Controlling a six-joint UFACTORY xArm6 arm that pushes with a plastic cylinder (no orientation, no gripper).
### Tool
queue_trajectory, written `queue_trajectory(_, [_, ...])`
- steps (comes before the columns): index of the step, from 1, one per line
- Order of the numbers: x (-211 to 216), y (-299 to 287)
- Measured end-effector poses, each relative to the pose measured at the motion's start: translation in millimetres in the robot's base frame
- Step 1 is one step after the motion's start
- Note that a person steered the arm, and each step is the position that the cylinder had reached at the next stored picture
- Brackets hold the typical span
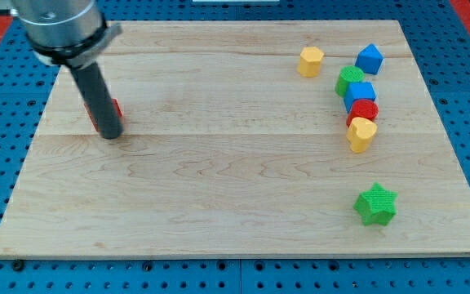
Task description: Place the yellow heart diagonal to the yellow hexagon
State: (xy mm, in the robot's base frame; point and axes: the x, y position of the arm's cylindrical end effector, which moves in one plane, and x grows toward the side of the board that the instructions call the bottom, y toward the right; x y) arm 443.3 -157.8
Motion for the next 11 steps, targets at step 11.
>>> queue_trajectory(11, [-31, 179])
